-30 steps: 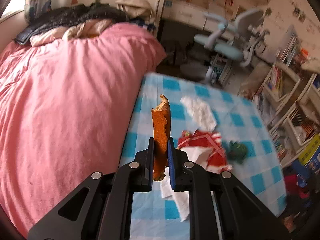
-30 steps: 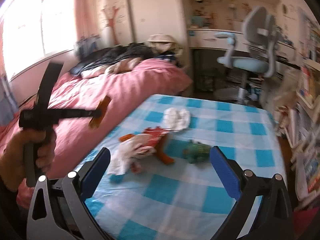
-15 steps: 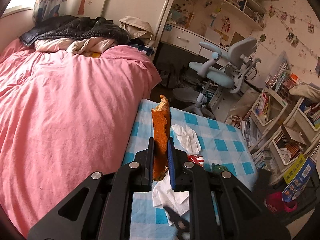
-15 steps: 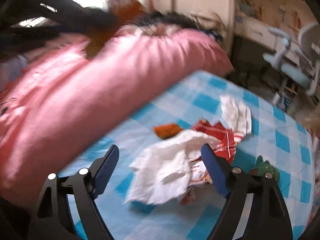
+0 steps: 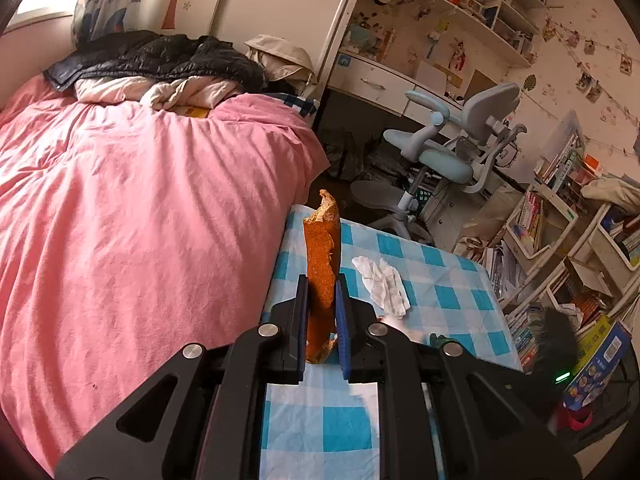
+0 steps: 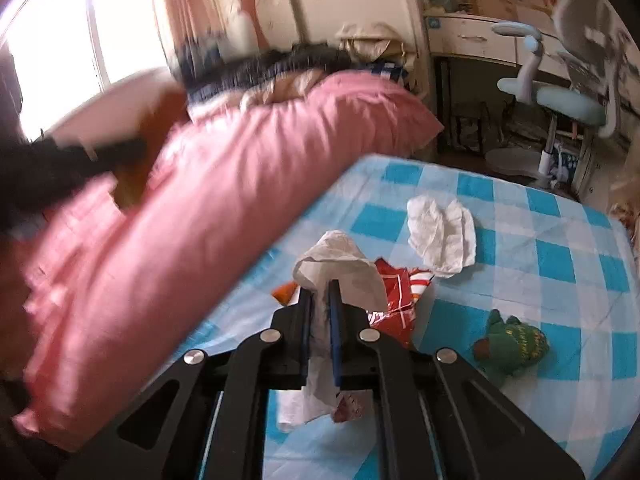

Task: Collect trash
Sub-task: 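Grasp a white tissue with the right gripper while the left gripper lifts the peel, then carry peel and tissue over the yellow bin and open both grippers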

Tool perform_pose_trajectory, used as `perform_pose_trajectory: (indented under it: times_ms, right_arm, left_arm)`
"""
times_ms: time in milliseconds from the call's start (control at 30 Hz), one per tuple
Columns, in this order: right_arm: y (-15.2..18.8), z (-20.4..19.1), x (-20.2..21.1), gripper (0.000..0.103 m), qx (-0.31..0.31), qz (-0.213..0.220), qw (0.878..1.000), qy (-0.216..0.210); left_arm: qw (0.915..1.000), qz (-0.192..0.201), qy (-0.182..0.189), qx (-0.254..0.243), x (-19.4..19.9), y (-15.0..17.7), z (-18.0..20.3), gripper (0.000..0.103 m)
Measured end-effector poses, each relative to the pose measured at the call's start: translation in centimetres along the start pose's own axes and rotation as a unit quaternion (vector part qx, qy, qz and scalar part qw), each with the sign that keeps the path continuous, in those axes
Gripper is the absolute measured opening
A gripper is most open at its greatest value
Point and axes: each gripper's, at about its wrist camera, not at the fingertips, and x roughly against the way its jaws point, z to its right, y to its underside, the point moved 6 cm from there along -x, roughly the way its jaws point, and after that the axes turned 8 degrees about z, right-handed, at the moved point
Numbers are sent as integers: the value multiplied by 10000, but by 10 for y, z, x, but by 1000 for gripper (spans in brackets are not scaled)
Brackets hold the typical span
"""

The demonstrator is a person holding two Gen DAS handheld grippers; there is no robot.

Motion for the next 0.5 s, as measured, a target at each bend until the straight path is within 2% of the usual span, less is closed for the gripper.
perform_pose_trajectory:
  times_ms: [167, 333, 500]
  right_arm:
    - [-14, 0, 49, 9, -108, 430, 9989, -130]
    - [-4, 3, 91, 9, -196, 607, 9978, -161]
    - [-2, 11, 131, 9, -374, 915, 9950, -123]
  left_arm:
    - [9999, 29, 63, -138, 6, 4, 12, 12]
    - [9991, 95, 249, -344, 15, 11, 32, 12]
    - [9967, 78, 476, -658, 26, 32, 62, 12]
